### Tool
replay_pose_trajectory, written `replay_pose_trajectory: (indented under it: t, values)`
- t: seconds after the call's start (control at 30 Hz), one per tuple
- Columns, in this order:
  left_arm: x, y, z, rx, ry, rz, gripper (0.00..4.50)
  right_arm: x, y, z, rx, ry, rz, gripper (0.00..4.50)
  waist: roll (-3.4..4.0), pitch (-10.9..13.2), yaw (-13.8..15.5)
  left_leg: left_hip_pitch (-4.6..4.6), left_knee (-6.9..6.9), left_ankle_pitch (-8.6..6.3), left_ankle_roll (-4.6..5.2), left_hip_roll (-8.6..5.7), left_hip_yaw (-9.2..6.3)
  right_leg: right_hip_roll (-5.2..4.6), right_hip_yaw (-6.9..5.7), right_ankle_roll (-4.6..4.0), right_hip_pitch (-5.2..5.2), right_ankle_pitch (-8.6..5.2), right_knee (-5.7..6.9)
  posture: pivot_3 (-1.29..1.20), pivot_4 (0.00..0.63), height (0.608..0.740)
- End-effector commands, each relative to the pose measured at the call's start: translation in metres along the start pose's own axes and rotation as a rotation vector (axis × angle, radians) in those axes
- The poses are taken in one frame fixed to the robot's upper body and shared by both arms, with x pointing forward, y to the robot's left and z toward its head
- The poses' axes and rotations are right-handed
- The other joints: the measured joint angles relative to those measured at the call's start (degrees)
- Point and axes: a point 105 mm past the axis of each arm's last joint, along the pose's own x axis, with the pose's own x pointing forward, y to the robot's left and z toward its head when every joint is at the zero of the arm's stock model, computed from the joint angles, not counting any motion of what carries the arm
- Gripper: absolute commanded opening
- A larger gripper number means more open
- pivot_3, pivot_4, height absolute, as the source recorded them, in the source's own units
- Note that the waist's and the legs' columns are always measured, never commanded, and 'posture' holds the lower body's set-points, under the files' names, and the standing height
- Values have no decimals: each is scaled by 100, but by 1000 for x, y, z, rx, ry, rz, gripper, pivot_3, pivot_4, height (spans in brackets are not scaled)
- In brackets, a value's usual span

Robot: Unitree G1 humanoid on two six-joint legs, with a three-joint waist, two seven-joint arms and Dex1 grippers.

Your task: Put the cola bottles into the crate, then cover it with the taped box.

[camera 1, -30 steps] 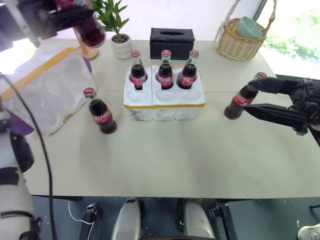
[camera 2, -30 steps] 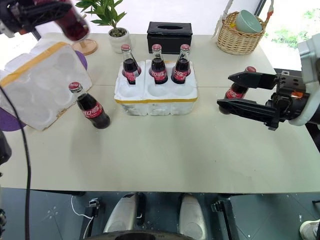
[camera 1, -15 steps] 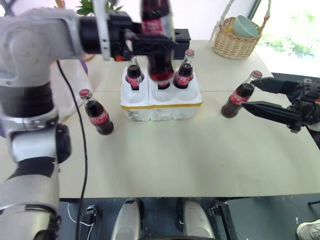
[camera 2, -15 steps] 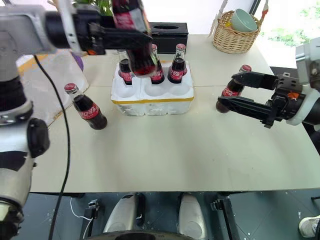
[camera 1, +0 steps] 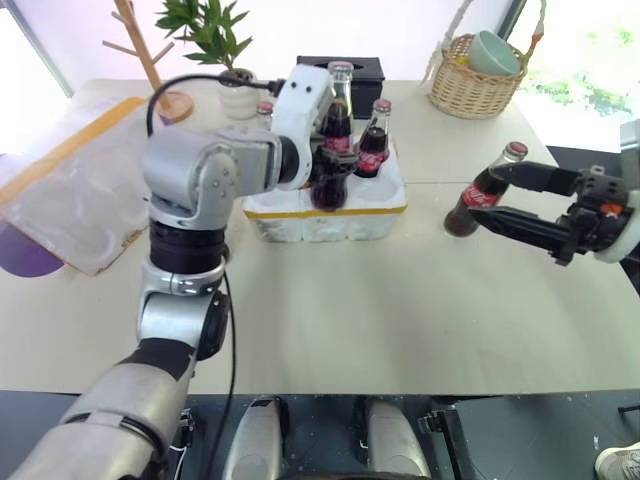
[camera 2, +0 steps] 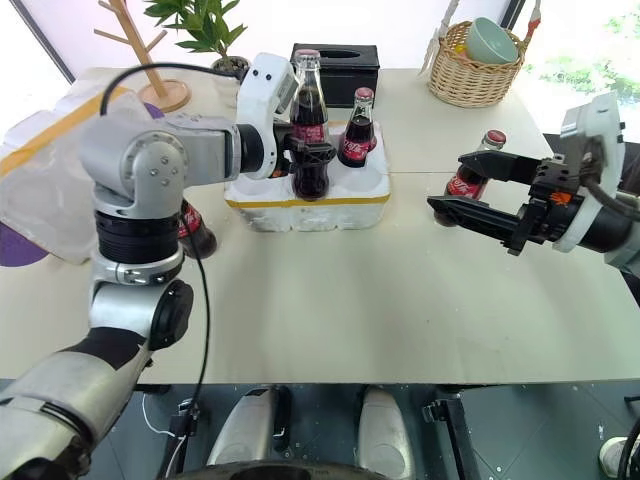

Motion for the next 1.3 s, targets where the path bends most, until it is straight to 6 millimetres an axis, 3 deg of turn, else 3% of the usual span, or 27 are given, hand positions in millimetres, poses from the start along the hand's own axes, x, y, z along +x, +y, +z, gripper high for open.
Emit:
replay_pose_trajectory:
  t: [0.03,0.17,0.3,0.47,0.53,0.6,0.77,0.9,1.03,1.2,1.3]
  values:
    - [6,11,10,53,-109,92,2812,1,5,16,-71,-38,15,4500,0,0,2,1,0,0,0,0,0,0,0,0,0,0,0,0,150,736]
    - [15,11,8,100,-136,95,2812,1,6,16,-74,-31,19,4500,0,0,9,-1,0,0,0,0,0,0,-1,-1,0,0,-1,0,150,736]
    - [25,3,-7,95,-106,49,2812,2,5,13,-69,-27,18,4500,1,0,0,1,-1,0,0,0,0,0,-1,-1,0,0,0,0,150,736]
    - [28,7,-26,112,-53,60,2812,4,6,12,-70,-25,18,4500,-1,0,7,-1,1,0,0,0,0,0,-1,-1,0,1,0,0,150,736]
    - [24,5,-27,109,-44,42,3840,4,5,11,-72,-19,15,4500,0,0,3,0,1,0,0,0,0,0,-1,-1,1,1,0,0,150,736]
    - [20,4,-26,110,-43,28,4469,4,4,10,-72,-17,13,4500,1,-1,3,0,0,0,0,0,0,0,-1,-1,1,1,0,0,150,736]
    - [3,2,-18,88,-62,-29,4469,7,5,10,-66,-27,21,4500,1,-1,4,0,1,0,0,0,-1,0,-1,-1,1,1,0,0,150,736]
    - [-42,-2,24,26,-146,-206,4469,10,4,9,-57,-26,33,4500,0,0,-8,0,1,0,0,1,-1,1,-2,-1,1,1,2,0,150,736]
    - [-92,4,51,0,-158,-330,4469,11,4,8,-51,-26,45,4500,3,-1,-10,0,0,0,0,1,-2,1,-3,0,0,0,0,0,150,736]
    - [-149,14,48,30,-118,-438,4469,14,2,7,-43,-28,56,4500,6,-2,-59,7,-2,0,0,2,-3,1,-2,0,6,0,2,0,150,736]
    - [-183,40,34,23,-92,-332,4469,16,1,4,-33,-24,64,4500,7,-2,-107,8,-3,0,0,4,-3,1,-2,-1,5,-1,3,0,150,736]
